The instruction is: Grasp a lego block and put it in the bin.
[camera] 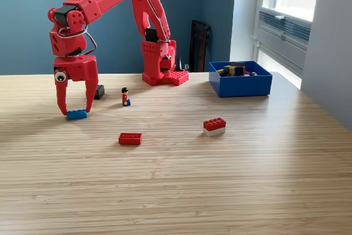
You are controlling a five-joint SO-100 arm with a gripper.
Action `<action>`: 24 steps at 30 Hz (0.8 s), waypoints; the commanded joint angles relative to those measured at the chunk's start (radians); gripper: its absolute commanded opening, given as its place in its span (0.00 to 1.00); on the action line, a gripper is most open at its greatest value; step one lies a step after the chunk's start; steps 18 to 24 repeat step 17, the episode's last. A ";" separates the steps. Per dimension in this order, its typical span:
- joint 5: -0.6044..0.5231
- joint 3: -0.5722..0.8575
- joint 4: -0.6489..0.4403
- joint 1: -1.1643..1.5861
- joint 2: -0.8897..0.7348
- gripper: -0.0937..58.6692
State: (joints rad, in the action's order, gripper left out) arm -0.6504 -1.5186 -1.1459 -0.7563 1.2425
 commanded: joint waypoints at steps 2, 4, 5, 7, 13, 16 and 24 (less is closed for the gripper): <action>0.012 0.034 -0.002 0.003 0.020 0.00; 0.015 0.040 -0.003 0.002 0.020 0.00; 0.015 0.046 -0.005 0.000 0.020 0.00; 0.017 0.066 -0.015 -0.002 0.020 0.00; 0.020 0.166 -0.092 0.012 0.032 0.00; 0.029 0.227 -0.147 0.038 0.035 0.00; 0.031 0.250 -0.169 0.048 0.035 0.00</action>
